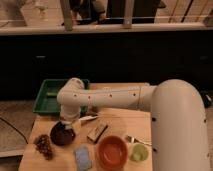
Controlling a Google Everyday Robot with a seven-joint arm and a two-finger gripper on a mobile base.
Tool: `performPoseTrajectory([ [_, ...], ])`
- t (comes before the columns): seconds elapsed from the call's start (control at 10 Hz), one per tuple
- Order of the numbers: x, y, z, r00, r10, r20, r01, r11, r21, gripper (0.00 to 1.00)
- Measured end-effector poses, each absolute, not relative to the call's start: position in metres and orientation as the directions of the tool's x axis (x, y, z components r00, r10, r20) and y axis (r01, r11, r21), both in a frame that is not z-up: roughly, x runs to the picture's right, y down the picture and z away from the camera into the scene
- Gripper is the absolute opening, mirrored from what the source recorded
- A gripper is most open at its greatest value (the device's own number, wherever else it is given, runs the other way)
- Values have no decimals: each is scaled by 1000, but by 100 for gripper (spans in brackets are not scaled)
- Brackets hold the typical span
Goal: Place brush in purple bowl
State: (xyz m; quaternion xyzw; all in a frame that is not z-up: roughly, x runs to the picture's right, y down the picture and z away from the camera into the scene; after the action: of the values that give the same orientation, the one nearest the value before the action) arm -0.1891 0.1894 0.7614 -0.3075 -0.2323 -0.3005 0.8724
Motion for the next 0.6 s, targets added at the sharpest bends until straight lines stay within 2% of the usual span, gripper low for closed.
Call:
performPoseTrajectory([
  [0.6, -189, 189, 761, 711, -381, 590, 667, 630, -397, 80],
])
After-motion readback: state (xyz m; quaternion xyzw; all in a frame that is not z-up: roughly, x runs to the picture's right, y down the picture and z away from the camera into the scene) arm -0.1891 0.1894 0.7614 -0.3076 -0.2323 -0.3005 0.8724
